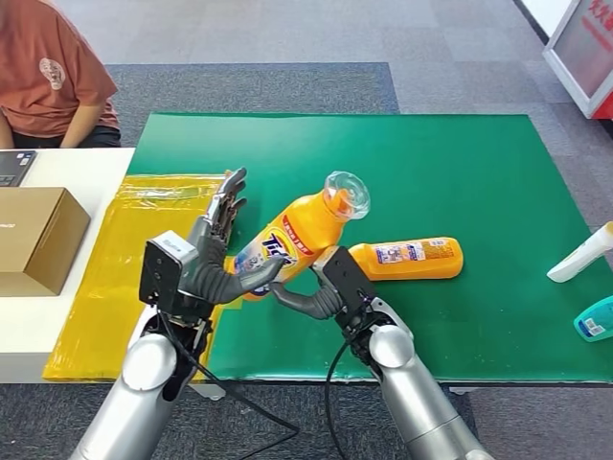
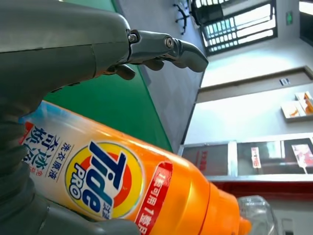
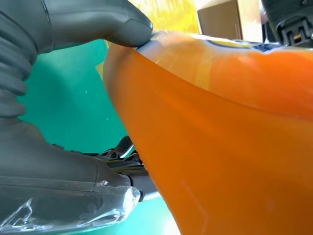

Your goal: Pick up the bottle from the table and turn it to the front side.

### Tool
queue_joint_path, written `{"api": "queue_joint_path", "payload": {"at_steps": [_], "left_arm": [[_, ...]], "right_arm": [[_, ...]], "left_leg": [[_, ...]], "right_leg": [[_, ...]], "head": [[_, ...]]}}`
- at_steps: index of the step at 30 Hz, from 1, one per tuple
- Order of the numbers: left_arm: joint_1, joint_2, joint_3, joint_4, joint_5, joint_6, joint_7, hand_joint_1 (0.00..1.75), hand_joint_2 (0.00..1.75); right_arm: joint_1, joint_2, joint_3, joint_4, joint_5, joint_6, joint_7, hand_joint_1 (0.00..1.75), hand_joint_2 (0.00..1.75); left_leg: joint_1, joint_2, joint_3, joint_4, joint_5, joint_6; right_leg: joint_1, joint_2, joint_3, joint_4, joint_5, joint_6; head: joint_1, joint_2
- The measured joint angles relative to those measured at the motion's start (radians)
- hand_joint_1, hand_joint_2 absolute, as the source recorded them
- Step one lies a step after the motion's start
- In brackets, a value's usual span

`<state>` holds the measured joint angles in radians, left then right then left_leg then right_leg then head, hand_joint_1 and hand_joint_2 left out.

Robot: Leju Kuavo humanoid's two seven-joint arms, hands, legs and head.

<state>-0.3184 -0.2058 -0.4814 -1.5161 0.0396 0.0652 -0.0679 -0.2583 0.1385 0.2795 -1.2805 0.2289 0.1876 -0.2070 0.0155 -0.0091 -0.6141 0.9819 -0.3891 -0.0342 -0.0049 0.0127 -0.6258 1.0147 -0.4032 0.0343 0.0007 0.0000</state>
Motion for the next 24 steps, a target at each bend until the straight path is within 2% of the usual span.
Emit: {"api": "queue_joint_path", "payload": {"at_steps": [7, 12, 20, 24], "left_arm": [[-0.048, 0.0, -0.03, 0.056, 0.044, 0.113, 0.049, 0.0, 1.75], [-0.101, 0.015, -0.075, 0.119, 0.068, 0.15, 0.055, 0.0, 1.75], [-0.153, 0.05, -0.126, 0.173, 0.094, 0.143, 0.093, 0.0, 1.75], [-0.17, 0.071, -0.155, 0.181, 0.14, 0.068, 0.154, 0.0, 1.75]], "right_arm": [[-0.005, -0.007, 0.02, 0.01, 0.032, -0.119, 0.006, 1.75, 1.75], [-0.017, -0.023, 0.04, 0.036, 0.016, -0.155, -0.007, 1.75, 1.75], [-0.025, -0.032, 0.081, 0.056, 0.043, -0.213, -0.005, 1.75, 1.75], [-0.034, -0.036, 0.096, 0.066, 0.065, -0.249, -0.004, 1.75, 1.75]], "left_leg": [[0.0, 0.0, 0.0, 0.0, 0.0, 0.0], [0.0, 0.0, 0.0, 0.0, 0.0, 0.0], [0.0, 0.0, 0.0, 0.0, 0.0, 0.0], [0.0, 0.0, 0.0, 0.0, 0.0, 0.0]], "right_leg": [[0.0, 0.0, 0.0, 0.0, 0.0, 0.0], [0.0, 0.0, 0.0, 0.0, 0.0, 0.0], [0.0, 0.0, -0.001, 0.0, 0.0, 0.0], [0.0, 0.0, -0.001, 0.0, 0.0, 0.0]], "head": [[0.0, 0.0], [0.0, 0.0], [0.0, 0.0], [0.0, 0.0]]}}
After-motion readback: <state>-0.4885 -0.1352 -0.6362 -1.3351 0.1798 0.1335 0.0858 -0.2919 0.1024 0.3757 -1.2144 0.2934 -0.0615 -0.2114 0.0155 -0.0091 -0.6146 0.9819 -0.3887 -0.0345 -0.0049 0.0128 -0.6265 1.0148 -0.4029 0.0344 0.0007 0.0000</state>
